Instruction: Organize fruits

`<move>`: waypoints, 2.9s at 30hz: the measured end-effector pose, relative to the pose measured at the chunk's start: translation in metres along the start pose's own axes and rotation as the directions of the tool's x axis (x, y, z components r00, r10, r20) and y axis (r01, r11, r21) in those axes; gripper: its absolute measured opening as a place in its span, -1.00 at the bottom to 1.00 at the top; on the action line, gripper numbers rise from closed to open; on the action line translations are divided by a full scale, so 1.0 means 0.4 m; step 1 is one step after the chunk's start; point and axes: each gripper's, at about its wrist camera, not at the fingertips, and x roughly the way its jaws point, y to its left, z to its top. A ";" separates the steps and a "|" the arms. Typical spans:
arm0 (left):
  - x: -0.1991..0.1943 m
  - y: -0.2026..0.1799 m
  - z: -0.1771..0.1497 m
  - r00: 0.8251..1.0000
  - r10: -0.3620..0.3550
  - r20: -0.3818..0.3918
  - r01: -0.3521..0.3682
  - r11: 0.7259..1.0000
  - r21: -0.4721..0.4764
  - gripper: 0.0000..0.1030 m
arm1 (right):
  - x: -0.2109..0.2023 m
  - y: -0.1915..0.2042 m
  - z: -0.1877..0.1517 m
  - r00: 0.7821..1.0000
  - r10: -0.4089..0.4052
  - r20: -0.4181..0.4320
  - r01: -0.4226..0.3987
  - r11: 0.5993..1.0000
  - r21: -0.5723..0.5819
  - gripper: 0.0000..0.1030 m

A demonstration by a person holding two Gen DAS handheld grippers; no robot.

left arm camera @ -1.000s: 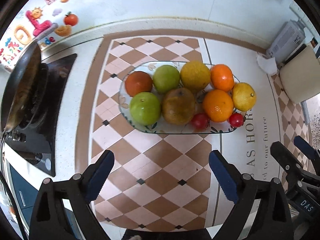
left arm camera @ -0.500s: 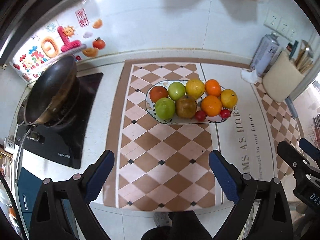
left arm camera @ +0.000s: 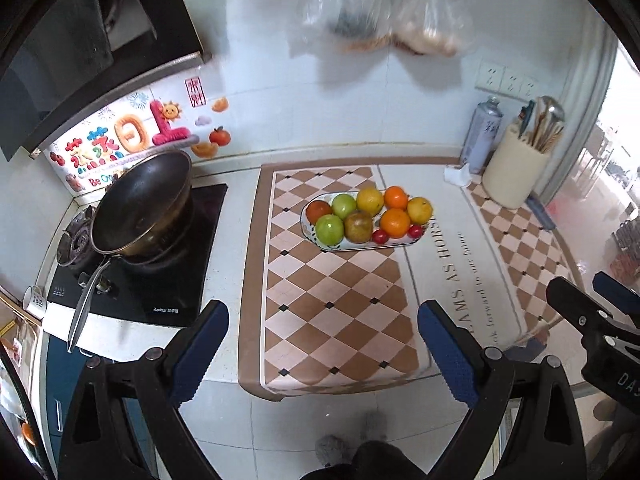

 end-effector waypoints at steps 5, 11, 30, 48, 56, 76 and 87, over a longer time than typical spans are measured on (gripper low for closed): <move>-0.078 -0.004 -0.030 0.999 0.000 0.035 0.001 1.000 -0.005 0.88 | -0.103 -0.007 -0.013 0.999 0.017 0.044 -0.017 1.000 -0.011 0.88; -0.135 0.004 -0.057 0.999 -0.010 0.045 0.013 0.999 -0.051 0.88 | -0.210 -0.002 -0.022 0.996 0.027 0.085 -0.023 0.998 -0.052 0.88; -0.269 -0.021 -0.106 0.994 0.018 0.109 -0.009 0.997 -0.080 0.88 | -0.311 -0.005 -0.057 0.989 0.105 0.102 -0.095 0.991 -0.096 0.88; -0.227 -0.045 -0.054 0.991 0.050 0.122 -0.040 0.996 -0.082 0.88 | -0.217 -0.052 -0.015 0.994 0.075 0.078 -0.071 0.996 -0.054 0.90; -0.136 -0.049 0.005 0.994 0.070 0.088 -0.063 0.995 -0.075 0.88 | -0.099 -0.053 0.045 0.998 0.042 0.054 -0.040 0.998 -0.048 0.90; 0.082 -0.039 0.089 0.997 0.083 -0.007 -0.083 0.994 -0.078 0.88 | 0.164 -0.029 0.141 0.999 -0.005 -0.054 0.002 0.999 -0.051 0.90; 0.110 -0.023 0.099 0.996 0.086 -0.018 -0.087 0.992 -0.093 0.88 | 0.174 -0.022 0.157 0.999 -0.025 -0.048 0.022 0.998 -0.058 0.90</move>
